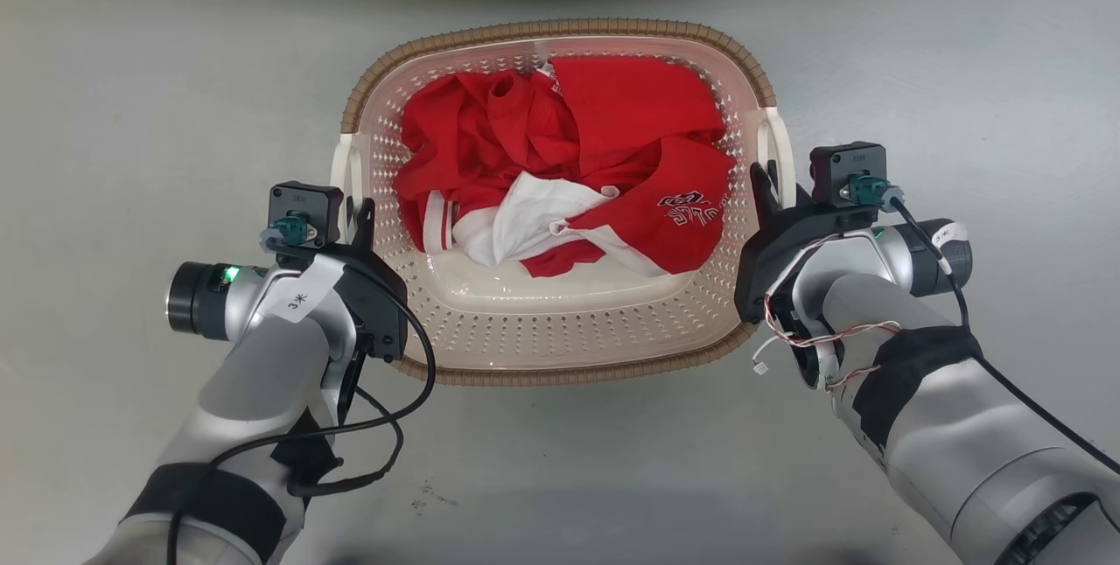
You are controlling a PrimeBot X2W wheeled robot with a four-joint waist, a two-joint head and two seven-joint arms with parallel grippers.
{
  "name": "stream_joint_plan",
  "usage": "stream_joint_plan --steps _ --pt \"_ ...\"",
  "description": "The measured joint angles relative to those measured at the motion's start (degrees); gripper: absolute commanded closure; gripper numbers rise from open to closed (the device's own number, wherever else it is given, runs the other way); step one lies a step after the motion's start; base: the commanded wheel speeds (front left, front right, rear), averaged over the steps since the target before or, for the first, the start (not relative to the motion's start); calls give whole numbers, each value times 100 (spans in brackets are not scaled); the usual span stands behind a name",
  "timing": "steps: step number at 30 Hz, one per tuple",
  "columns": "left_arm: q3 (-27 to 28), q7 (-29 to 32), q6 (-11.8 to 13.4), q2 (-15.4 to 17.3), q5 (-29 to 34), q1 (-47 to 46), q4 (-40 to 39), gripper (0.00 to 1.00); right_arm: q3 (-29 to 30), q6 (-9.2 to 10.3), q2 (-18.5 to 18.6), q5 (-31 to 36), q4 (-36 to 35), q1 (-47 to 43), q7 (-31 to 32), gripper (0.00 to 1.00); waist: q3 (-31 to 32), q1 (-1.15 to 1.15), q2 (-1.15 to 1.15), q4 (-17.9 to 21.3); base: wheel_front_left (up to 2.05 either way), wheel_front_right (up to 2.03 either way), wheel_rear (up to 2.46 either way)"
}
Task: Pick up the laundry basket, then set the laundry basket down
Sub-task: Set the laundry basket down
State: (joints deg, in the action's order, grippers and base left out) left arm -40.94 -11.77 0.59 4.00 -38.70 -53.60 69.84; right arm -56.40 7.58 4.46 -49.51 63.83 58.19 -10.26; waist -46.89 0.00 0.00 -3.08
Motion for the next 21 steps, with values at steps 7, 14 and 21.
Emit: stream_joint_plan --steps 7,14,21 --pt "7 -53 42 -21 -1 -5 32 86 -51 0 -1 -40 31 3 -42 81 24 0 0 2 0 0 0" --pt "8 -70 44 -53 12 -15 78 44 -111 0 -15 -48 46 73 -49 52 30 0 0 -5 0 0 0" --pt "10 -100 48 -80 12 -17 122 15 -152 -1 -58 -88 36 116 -92 0 28 0 0 -12 0 0 0"
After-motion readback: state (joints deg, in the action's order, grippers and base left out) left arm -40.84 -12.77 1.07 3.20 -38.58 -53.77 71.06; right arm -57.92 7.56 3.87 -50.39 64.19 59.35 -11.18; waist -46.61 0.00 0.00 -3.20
